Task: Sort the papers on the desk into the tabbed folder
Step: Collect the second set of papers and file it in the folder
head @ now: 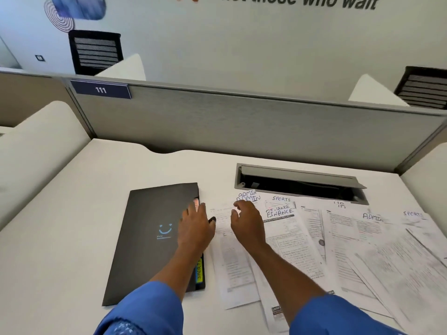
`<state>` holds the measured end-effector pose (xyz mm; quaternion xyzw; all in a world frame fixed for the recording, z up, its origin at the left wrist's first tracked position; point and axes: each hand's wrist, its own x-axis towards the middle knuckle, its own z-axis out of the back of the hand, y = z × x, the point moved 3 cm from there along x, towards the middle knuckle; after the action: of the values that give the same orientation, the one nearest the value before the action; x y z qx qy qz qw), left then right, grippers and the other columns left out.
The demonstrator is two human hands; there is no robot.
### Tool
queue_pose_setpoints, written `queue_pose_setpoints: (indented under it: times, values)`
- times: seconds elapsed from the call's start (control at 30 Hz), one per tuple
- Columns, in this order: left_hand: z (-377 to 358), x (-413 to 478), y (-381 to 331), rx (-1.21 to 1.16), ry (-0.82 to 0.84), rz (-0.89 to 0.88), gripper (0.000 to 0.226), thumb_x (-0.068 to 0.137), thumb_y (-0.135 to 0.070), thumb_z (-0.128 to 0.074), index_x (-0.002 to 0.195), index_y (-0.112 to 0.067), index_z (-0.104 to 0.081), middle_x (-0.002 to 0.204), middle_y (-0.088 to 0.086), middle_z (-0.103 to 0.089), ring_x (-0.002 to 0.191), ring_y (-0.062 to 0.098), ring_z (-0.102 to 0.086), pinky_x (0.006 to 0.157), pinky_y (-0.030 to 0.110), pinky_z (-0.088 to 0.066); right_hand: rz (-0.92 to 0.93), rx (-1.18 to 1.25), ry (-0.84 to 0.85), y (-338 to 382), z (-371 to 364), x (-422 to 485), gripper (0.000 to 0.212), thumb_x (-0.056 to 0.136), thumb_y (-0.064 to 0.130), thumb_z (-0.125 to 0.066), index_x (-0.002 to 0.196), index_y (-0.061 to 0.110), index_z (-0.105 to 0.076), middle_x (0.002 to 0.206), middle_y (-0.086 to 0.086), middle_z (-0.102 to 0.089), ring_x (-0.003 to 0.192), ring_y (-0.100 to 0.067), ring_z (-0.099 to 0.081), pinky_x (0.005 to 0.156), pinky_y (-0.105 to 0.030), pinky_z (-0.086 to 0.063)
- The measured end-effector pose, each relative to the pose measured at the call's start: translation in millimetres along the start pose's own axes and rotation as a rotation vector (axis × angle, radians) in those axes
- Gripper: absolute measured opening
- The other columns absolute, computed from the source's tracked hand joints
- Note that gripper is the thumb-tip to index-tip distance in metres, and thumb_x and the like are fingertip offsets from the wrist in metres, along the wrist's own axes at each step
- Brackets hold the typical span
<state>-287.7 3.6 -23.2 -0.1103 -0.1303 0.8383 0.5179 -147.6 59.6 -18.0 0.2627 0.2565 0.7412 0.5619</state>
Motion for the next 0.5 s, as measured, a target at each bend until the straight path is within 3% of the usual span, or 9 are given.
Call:
queue_pose_setpoints:
  times: [0.2,0.5]
  values:
    - [6,-5,-58,-0.105,-0.03,-0.052,0.062,0.09,-0.04,-0.055,0.143,-0.015,-0.035,0.151,0.013,-0.03,0.134,0.033,-0.034,0.103,0.043,-0.039,-0.059,-0.103,-0.067,-48,51,0,0.036,0.093,0.024,-0.058,0.127,0.011,-0.057,0.129,-0.007,-0.057,0.121,-0.026,-0.053,0.096,-0.038,-0.047]
    - [-7,-19,-120,-0.207,-0.008,0.016,0.076,0.091,-0.05,-0.054,0.15,-0.013,-0.023,0.151,0.013,-0.03,0.134,0.032,-0.035,0.099,0.044,-0.044,-0.074,-0.243,-0.058,-110,106,0,0.057,0.09,0.041,-0.062,0.134,0.007,-0.053,0.134,-0.013,-0.055,0.121,-0.032,-0.052,0.101,-0.043,-0.045]
